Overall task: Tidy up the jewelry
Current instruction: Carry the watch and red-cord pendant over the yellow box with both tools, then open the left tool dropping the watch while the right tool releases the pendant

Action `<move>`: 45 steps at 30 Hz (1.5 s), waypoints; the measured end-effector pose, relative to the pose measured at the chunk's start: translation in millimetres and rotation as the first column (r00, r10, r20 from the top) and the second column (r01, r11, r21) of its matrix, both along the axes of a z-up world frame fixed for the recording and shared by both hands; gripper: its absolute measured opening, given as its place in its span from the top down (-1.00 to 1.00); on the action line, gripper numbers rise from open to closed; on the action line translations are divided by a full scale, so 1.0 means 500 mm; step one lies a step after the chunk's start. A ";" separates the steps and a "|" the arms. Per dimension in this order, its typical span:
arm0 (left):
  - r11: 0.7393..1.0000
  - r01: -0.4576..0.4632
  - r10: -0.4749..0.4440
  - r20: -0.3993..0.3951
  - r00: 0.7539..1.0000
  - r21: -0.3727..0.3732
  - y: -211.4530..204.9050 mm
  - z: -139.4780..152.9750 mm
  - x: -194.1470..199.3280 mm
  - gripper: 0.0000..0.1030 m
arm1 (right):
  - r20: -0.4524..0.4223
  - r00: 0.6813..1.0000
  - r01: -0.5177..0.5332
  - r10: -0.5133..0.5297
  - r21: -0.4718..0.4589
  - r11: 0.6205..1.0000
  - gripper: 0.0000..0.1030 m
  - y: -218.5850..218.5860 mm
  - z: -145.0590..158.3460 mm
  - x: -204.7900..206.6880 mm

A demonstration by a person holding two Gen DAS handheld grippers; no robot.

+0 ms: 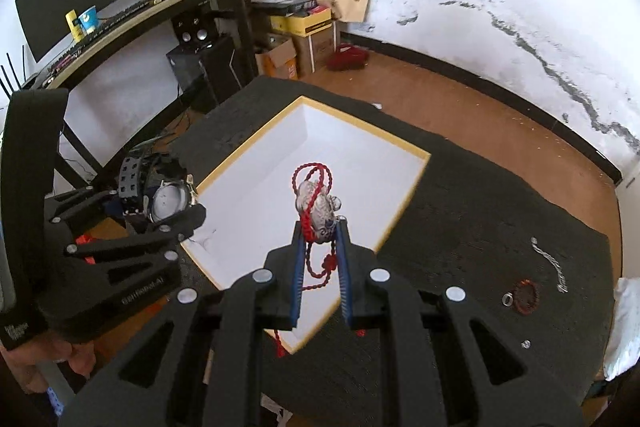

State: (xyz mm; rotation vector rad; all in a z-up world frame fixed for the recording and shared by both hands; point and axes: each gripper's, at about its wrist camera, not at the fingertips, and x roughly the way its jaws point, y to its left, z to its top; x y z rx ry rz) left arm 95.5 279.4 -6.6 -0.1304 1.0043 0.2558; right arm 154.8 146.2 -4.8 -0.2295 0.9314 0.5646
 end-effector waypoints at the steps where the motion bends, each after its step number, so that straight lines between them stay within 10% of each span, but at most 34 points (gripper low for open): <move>1: 1.000 -0.002 0.002 -0.005 1.000 -0.002 0.006 -0.010 0.008 0.03 | -0.007 1.000 -0.003 0.003 -0.005 1.000 0.70 0.011 -0.011 0.012; 27: 0.997 -0.044 0.037 -0.122 0.992 -0.055 0.061 -0.225 0.146 0.03 | -0.117 0.993 0.007 -0.019 -0.107 0.994 0.70 0.094 -0.231 0.156; 45: 0.999 -0.038 0.035 -0.111 0.993 -0.025 0.053 -0.236 0.160 -0.20 | -0.123 0.992 0.025 -0.039 -0.115 0.993 0.70 0.101 -0.248 0.169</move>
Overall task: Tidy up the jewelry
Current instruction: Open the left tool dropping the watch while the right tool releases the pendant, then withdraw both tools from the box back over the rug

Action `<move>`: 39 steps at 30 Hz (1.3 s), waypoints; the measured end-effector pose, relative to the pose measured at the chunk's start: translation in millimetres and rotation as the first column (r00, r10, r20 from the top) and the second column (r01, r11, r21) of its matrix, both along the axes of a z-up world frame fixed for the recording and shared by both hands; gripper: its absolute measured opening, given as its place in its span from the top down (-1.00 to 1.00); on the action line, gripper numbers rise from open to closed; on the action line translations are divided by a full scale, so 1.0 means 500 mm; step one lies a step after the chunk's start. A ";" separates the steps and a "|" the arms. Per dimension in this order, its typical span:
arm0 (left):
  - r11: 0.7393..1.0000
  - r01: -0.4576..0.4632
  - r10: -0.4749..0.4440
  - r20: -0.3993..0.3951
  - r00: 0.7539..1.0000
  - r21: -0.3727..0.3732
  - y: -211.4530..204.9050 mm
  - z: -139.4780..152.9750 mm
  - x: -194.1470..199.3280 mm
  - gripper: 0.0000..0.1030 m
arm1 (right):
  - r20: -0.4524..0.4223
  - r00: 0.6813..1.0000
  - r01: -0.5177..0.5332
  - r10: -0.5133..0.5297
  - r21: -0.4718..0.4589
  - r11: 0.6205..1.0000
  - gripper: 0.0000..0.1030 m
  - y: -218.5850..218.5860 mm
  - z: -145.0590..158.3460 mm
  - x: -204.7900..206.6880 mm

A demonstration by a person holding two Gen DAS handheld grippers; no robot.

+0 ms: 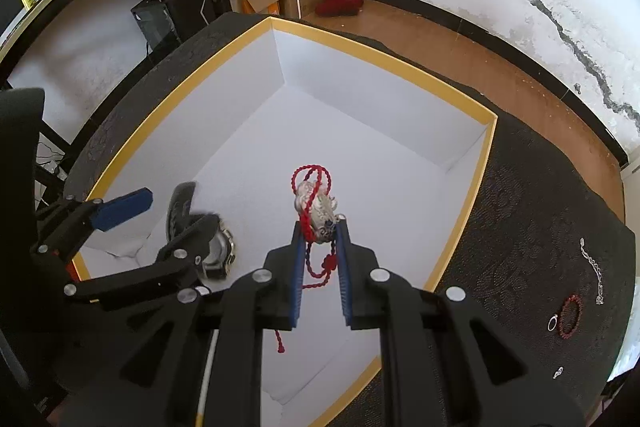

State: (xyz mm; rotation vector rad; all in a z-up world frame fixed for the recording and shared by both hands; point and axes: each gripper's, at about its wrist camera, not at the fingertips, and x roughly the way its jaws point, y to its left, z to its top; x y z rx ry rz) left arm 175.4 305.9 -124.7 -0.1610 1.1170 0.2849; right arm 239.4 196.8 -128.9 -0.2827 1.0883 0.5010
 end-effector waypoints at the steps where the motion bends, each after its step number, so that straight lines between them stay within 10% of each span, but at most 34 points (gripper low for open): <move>1: 1.000 -0.001 0.001 0.000 1.000 -0.003 -0.001 0.000 -0.001 -0.20 | 0.000 1.000 -0.001 0.001 0.003 1.000 0.70 0.000 0.001 0.000; 25: 1.000 -0.027 0.027 0.002 1.000 0.003 0.035 0.023 -0.056 -0.69 | -0.018 0.999 0.047 -0.047 -0.002 0.999 0.68 0.002 0.010 0.008; 29: 0.999 -0.032 0.032 0.003 0.999 0.002 0.037 0.028 -0.064 -0.69 | -0.009 0.998 0.058 -0.058 0.041 0.997 -0.33 -0.009 0.027 0.004; 39: 0.999 -0.050 0.050 0.030 0.998 0.021 0.032 0.079 -0.111 -0.69 | 0.040 0.998 0.040 -0.043 0.076 0.996 -0.75 -0.071 0.111 -0.058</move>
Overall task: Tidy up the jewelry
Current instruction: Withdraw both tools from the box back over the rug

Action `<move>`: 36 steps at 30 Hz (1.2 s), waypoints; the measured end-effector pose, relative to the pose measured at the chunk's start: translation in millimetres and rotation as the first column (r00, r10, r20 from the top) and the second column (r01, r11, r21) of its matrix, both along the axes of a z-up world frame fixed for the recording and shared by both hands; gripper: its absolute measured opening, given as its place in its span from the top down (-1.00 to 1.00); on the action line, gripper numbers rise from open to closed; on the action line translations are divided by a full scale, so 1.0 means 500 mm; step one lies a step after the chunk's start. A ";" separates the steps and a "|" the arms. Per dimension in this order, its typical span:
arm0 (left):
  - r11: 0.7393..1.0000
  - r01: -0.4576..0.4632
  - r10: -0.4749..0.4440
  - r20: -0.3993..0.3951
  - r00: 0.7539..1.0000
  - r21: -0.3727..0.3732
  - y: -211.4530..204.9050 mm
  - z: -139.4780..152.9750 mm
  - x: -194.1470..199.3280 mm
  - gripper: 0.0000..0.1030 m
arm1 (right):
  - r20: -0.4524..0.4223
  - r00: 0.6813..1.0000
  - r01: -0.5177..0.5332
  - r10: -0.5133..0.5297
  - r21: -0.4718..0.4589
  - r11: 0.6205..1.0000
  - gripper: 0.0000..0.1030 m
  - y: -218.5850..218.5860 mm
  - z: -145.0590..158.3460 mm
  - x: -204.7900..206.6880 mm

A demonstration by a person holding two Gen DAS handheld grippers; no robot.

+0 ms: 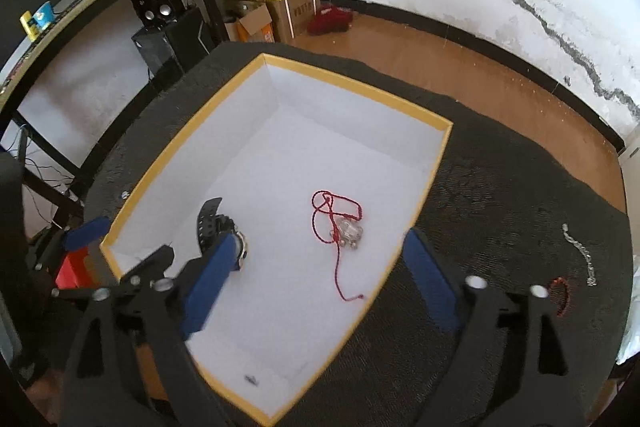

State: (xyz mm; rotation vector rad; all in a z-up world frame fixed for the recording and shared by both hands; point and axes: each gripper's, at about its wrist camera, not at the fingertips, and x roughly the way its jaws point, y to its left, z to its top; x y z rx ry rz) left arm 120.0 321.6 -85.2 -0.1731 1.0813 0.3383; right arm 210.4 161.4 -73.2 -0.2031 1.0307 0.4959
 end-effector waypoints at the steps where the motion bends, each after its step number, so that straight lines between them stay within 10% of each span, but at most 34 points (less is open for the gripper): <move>1: 1.000 0.002 -0.002 0.004 1.000 0.005 -0.007 0.007 -0.006 -0.70 | 0.003 1.000 -0.003 0.003 0.001 1.000 -0.75 -0.011 0.008 -0.010; 15: 0.988 0.156 -0.156 0.054 0.986 0.012 -0.249 0.098 -0.075 -0.88 | 0.126 0.986 0.114 -0.114 0.005 0.993 -0.78 -0.381 0.143 -0.233; 25: 0.916 0.400 -0.396 0.095 0.913 -0.025 -0.566 0.101 -0.061 -0.88 | 0.143 0.928 0.346 -0.344 0.007 0.938 -0.79 -0.684 0.132 -0.354; 36: 0.854 0.521 -0.518 0.081 0.852 -0.018 -0.741 0.083 -0.032 -0.88 | 0.133 0.889 0.440 -0.437 0.009 0.898 -0.79 -0.791 0.101 -0.334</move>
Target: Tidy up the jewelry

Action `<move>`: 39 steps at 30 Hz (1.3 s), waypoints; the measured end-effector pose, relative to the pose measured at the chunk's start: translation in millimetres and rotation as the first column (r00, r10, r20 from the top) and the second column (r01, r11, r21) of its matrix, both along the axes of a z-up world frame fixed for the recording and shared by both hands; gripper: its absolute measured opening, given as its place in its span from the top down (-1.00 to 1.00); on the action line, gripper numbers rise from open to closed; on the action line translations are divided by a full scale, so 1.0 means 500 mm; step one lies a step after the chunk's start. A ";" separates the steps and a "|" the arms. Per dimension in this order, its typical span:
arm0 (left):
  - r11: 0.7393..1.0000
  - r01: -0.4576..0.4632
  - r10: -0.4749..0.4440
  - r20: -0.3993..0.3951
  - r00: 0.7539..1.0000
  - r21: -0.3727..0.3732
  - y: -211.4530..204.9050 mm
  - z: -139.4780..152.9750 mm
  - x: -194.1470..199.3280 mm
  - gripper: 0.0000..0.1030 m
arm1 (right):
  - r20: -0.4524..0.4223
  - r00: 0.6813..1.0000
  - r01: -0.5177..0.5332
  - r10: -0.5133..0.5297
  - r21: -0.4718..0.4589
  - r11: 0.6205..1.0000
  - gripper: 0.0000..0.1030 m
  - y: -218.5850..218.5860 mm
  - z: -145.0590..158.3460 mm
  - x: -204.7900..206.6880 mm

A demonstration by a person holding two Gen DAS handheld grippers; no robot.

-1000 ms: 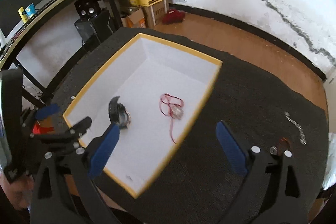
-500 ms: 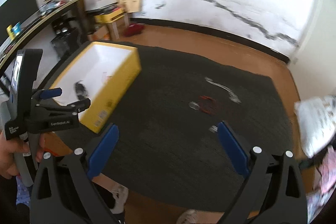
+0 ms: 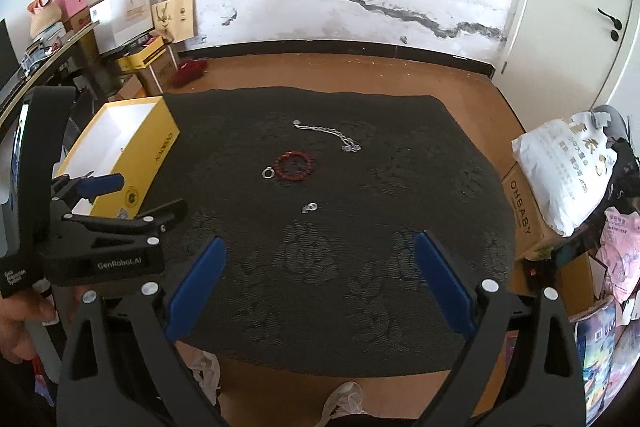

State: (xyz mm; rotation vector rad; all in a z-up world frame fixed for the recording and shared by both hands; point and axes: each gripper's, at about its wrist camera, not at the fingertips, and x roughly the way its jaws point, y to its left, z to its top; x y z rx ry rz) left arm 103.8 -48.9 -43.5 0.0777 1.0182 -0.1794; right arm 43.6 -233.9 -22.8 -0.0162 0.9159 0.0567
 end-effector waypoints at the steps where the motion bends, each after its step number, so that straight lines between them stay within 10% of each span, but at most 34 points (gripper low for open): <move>1: 1.000 0.002 -0.002 -0.003 1.000 0.002 -0.005 -0.002 0.005 -0.88 | -0.006 1.000 0.004 -0.004 -0.003 1.000 -0.79 -0.005 -0.006 0.007; 39: 1.000 0.021 -0.021 -0.073 0.997 0.000 -0.175 -0.253 0.319 -0.88 | -0.082 0.987 0.136 -0.135 0.013 0.991 -0.79 -0.170 -0.239 0.333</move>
